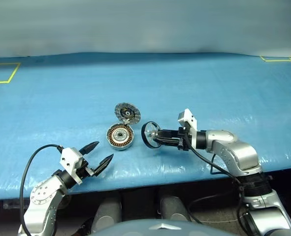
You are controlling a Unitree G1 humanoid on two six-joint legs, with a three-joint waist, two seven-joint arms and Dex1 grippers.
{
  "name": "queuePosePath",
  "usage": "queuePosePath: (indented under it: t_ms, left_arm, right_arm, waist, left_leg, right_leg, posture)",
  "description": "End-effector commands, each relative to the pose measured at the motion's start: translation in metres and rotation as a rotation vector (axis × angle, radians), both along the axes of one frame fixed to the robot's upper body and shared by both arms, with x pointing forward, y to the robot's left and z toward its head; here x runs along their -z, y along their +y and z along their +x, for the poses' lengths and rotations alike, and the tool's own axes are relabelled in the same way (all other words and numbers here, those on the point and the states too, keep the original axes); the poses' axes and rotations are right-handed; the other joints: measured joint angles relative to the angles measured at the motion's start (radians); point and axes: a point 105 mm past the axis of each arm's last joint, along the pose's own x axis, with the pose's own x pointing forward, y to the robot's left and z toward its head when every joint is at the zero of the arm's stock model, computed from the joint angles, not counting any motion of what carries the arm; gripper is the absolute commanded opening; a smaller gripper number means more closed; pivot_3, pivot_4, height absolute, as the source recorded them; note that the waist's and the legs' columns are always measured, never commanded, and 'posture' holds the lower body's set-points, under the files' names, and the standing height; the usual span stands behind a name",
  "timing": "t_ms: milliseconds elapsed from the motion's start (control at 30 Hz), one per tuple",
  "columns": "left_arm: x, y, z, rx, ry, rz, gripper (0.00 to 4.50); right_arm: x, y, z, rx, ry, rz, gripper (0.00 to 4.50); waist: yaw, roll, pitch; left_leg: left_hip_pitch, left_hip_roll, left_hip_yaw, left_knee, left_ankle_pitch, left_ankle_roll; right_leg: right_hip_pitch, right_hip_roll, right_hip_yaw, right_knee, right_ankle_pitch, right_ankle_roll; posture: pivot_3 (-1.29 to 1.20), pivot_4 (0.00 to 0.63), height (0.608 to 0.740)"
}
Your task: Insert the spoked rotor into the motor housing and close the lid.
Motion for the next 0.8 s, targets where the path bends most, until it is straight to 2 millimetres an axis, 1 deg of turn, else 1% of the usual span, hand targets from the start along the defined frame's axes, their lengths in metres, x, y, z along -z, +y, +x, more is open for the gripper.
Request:
queuePosePath:
  t_ms: [33, 233, 400, 500, 700, 800]
  left_arm:
    - [-0.008, -0.001, 0.001, 0.016, -0.055, 0.017, 4.14]
    - [-0.014, 0.001, -0.001, 0.021, -0.086, -0.001, 4.14]
    - [-0.015, 0.0, 0.0, 0.034, -0.105, 0.009, 4.14]
    - [-0.016, 0.0, 0.001, 0.028, -0.128, 0.009, 4.14]
    - [-0.015, -0.001, 0.001, 0.031, -0.142, 0.023, 4.14]
    - [-0.013, -0.001, -0.001, 0.031, -0.137, 0.02, 4.14]
  right_arm:
    - [-0.015, 0.016, -0.007, -0.068, -0.027, 0.075, 1.17]
    - [-0.011, 0.035, 0.003, -0.045, -0.018, 0.089, 1.17]
    - [-0.016, 0.053, 0.008, -0.061, -0.042, 0.103, 1.17]
    - [-0.017, 0.064, 0.007, -0.09, -0.047, 0.11, 1.17]
    - [-0.018, 0.076, 0.011, -0.094, -0.054, 0.118, 1.17]
    - [-0.012, 0.08, 0.018, -0.079, -0.061, 0.088, 1.17]
  waist:
    - [0.0, 0.0, 0.0]
    - [-0.001, 0.0, 0.0]
    - [-0.001, 0.0, 0.0]
    - [-0.001, 0.0, 0.0]
    - [-0.001, 0.0, 0.0]
    - [-0.001, 0.0, 0.0]
  left_leg:
    - [0.0, 0.0, 0.0, 0.0, 0.0, 0.0]
    - [0.0, 0.0, 0.0, 0.0, 0.0, 0.0]
    - [0.0, 0.0, 0.0, 0.0, 0.0, 0.0]
    - [0.0, 0.0, 0.0, 0.0, 0.0, 0.0]
    - [0.0, 0.0, 0.0, 0.0, 0.0, 0.0]
    - [0.0, 0.0, 0.0, 0.0, 0.0, 0.0]
  right_leg:
    - [0.0, 0.0, 0.0, 0.0, 0.0, 0.0]
    - [0.0, 0.0, 0.0, 0.0, 0.0, 0.0]
    - [0.0, 0.0, 0.0, 0.0, 0.0, 0.0]
    - [-0.001, 0.0, 0.0, 0.0, 0.0, 0.0]
    - [-0.001, 0.0, 0.0, 0.001, 0.0, 0.0]
    - [-0.001, 0.0, 0.0, 0.001, 0.0, 0.0]
  posture:
    - [0.0, 0.15, 0.74]
    - [0.0, 0.15, 0.74]
    - [0.0, 0.15, 0.74]
    - [0.0, 0.15, 0.74]
    - [0.0, 0.15, 0.74]
    - [0.0, 0.15, 0.74]
